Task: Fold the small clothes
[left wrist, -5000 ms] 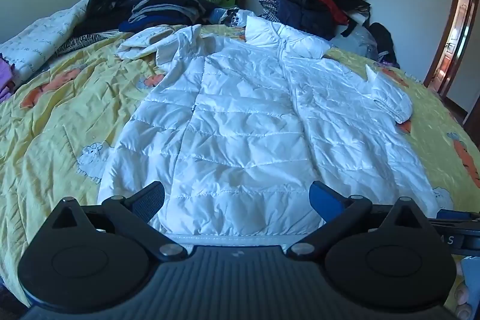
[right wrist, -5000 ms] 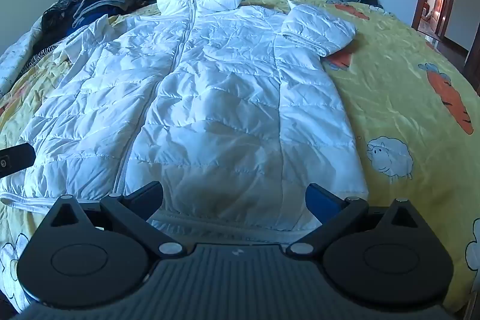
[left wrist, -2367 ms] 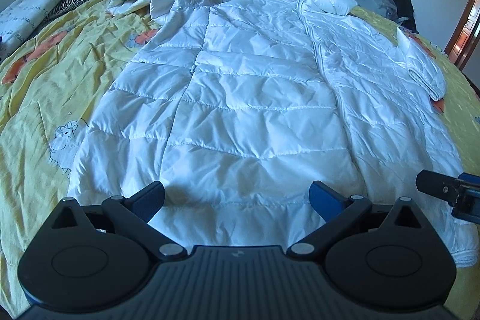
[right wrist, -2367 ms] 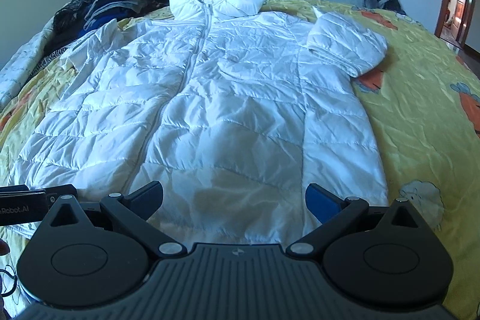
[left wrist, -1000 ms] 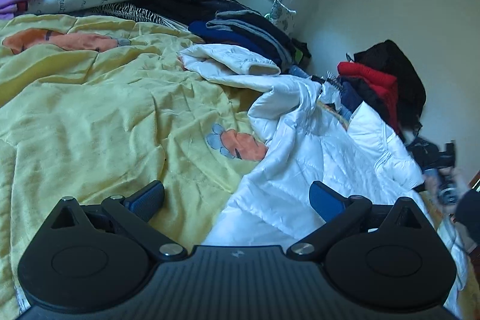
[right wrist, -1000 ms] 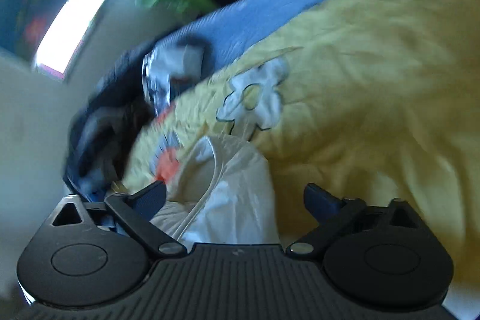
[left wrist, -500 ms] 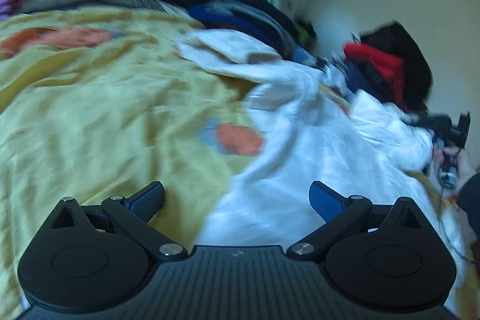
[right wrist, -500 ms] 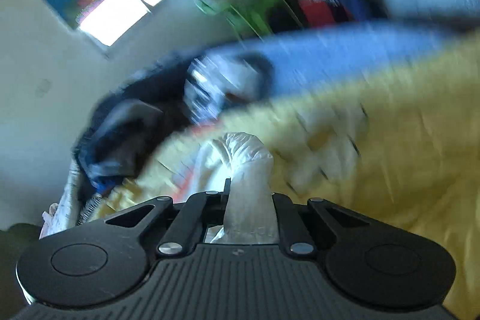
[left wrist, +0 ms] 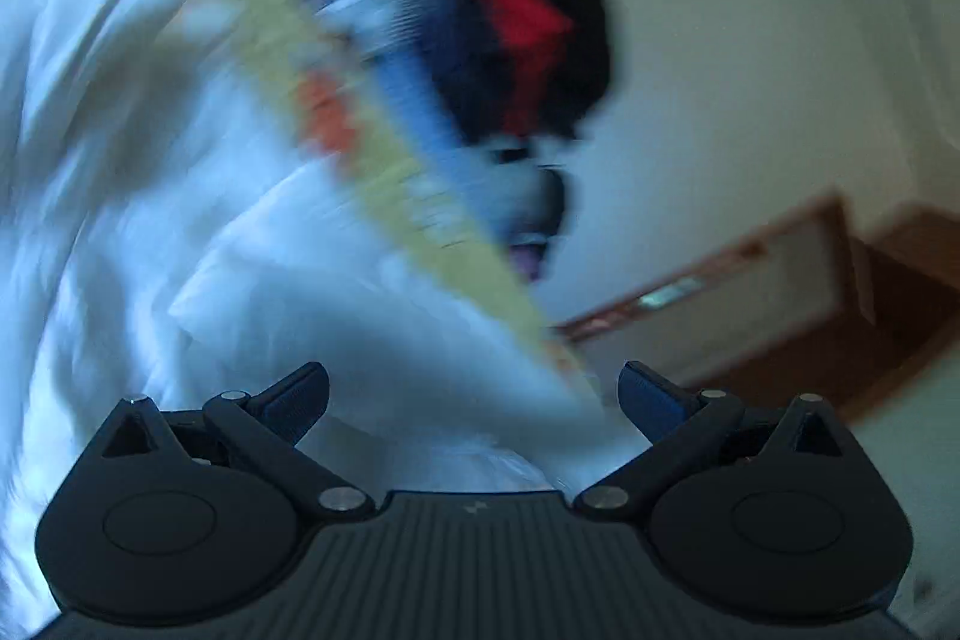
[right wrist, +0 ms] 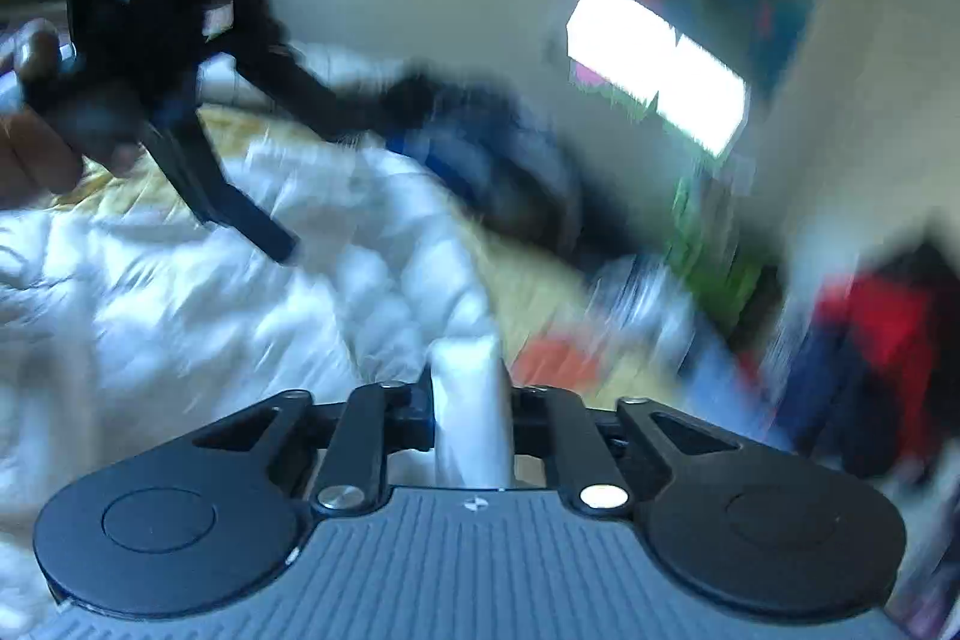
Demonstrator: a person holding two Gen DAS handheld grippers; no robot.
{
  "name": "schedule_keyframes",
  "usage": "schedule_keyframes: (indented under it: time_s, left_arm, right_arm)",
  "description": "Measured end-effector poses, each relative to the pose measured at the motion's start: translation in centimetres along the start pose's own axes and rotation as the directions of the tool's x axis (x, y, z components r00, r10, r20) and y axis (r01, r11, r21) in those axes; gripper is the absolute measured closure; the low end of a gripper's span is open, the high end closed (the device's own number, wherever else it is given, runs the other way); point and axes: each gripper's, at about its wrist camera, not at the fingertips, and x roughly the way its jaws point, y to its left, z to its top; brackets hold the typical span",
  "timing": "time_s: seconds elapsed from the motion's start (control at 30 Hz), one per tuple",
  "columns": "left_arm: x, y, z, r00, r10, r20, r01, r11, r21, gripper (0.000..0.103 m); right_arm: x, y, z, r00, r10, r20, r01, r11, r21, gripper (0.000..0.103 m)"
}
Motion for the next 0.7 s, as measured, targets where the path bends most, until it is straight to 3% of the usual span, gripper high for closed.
schedule_keyframes:
  time_s: [0.07, 0.1, 0.13, 0.2, 0.23, 0.27, 0.37, 0.4, 0.43, 0.47, 0.5, 0.53, 0.57, 0.6, 0.63, 0.7]
  left_arm:
    - [1.1, 1.4, -0.7, 0.999, -0.009, -0.044, 0.006, 0.997, -0.073, 0.000]
    - [1.1, 1.6, -1.1, 0.999, -0.020, -0.048, 0.016, 0.996, -0.088, 0.000]
    - [1.0, 1.6, -1.4, 0.999, -0.013, -0.046, 0.009, 0.996, -0.087, 0.000]
    - [0.8, 1.4, -1.7, 0.998, 0.026, -0.053, -0.029, 0.998, -0.053, 0.000]
    - [0.6, 1.3, -1.6, 0.998, 0.043, -0.047, -0.046, 0.998, -0.047, 0.000]
    - [0.5, 1.3, -1.6, 0.997, 0.064, -0.040, -0.066, 0.997, -0.048, 0.000]
    - [0.1, 0.9, -1.0, 0.984, 0.180, 0.009, -0.180, 0.982, -0.060, 0.000]
    - [0.0, 0.8, -1.0, 0.978, 0.207, 0.029, -0.204, 0.977, -0.068, 0.000]
    - [-0.1, 0.7, -1.1, 0.976, 0.216, 0.034, -0.214, 0.975, -0.068, 0.000]
    - [0.2, 0.6, -1.1, 0.975, 0.221, 0.024, -0.219, 0.974, -0.059, 0.000]
    - [0.3, 0.4, -1.3, 0.973, 0.230, 0.005, -0.230, 0.972, -0.049, 0.000]
    - [0.4, 0.1, -1.3, 0.972, 0.234, -0.022, -0.234, 0.971, -0.046, 0.000]
    - [0.4, 0.0, -1.5, 0.974, 0.221, -0.055, -0.224, 0.973, -0.050, 0.000]
    - [0.4, 0.0, -1.7, 0.977, 0.199, -0.080, -0.203, 0.978, -0.054, 0.000]
    - [0.6, 0.0, -1.8, 0.977, 0.188, -0.096, -0.193, 0.980, -0.048, 0.000]
    - [0.8, -0.4, -2.0, 0.971, 0.217, -0.097, -0.219, 0.976, -0.012, 0.000]
  right_arm:
    - [-0.8, -0.8, -1.4, 1.000, 0.023, -0.009, -0.022, 0.993, 0.118, 0.066]
    - [-1.9, -1.0, -1.9, 1.000, 0.020, -0.001, -0.019, 0.981, 0.191, 0.049]
    - [-2.6, -1.8, -2.3, 1.000, 0.024, 0.006, -0.025, 0.959, 0.283, 0.025]
    - [-4.1, -4.1, -3.4, 0.997, 0.072, 0.026, -0.075, 0.855, 0.514, 0.005]
    - [-4.6, -4.8, -4.2, 0.993, 0.109, 0.041, -0.111, 0.772, 0.626, 0.003]
    - [-4.7, -5.9, -5.1, 0.987, 0.144, 0.076, -0.153, 0.661, 0.735, 0.004]
    - [-4.2, -8.0, -9.9, 0.961, 0.203, 0.189, -0.232, 0.215, 0.949, 0.014]
    - [-3.4, -7.8, -11.2, 0.962, 0.207, 0.178, -0.203, 0.110, 0.973, 0.025]
    - [-2.7, -7.4, -11.8, 0.970, 0.213, 0.122, -0.137, 0.059, 0.989, 0.046]
    - [-2.0, -7.1, -11.9, 0.979, 0.202, 0.032, -0.048, 0.076, 0.996, 0.058]
    - [-1.9, -6.7, -11.7, 0.987, 0.143, -0.068, 0.051, 0.122, 0.991, 0.075]
    - [-2.1, -6.3, -11.6, 0.988, 0.083, -0.127, 0.115, 0.145, 0.983, 0.074]
    - [-2.3, -6.1, -11.7, 0.987, 0.040, -0.155, 0.148, 0.141, 0.979, 0.073]
    - [-2.4, -5.8, -12.2, 0.987, 0.036, -0.155, 0.151, 0.104, 0.983, 0.062]
    - [-2.0, -5.5, -12.7, 0.986, 0.078, -0.145, 0.140, 0.065, 0.988, 0.046]
    - [-1.1, -4.3, -13.3, 0.981, 0.165, -0.103, 0.099, 0.032, 0.995, 0.041]
